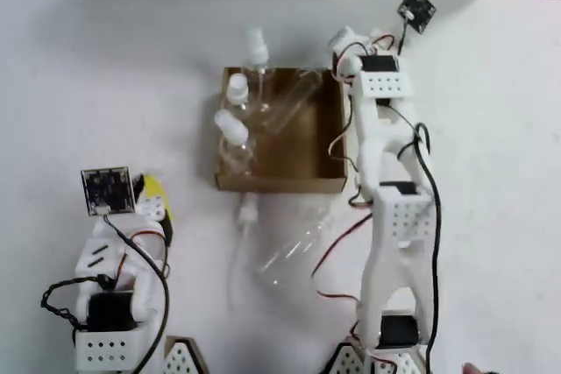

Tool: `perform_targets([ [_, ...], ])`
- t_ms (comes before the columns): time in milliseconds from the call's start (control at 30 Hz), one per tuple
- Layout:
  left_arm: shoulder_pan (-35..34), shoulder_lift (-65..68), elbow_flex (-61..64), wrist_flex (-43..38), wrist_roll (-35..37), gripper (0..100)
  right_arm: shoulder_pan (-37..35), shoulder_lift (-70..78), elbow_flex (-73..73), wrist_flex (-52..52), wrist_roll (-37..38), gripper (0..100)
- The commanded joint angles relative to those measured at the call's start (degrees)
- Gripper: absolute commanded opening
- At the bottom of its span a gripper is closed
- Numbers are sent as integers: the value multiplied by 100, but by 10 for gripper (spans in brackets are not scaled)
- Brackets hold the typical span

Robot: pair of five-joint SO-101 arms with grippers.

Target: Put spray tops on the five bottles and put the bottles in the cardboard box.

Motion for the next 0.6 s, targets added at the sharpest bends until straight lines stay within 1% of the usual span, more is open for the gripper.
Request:
perform_targets([
  [0, -4, -57, 0, 26, -62, 22, 13, 523, -1125, 75, -53, 372],
  [167, -4, -57, 0, 26, -62, 22, 22, 1596, -2338, 75, -9, 358],
  [233, -4, -57, 0, 26, -62, 22, 75, 1965, -2822, 75, -9, 298],
  [433, -4, -57, 0, 35, -62, 22, 286, 2695, -3974, 75, 9, 27],
  [467, -4, -57, 0, 35, -62, 22, 312, 2756, -4088, 75, 9, 7],
  [533, -4, -57, 0, 35, -62, 22, 391, 2809, -4211, 84, -35, 27],
  [567, -4, -57, 0, 35, -62, 22, 418, 2818, -4220, 84, -44, 16],
])
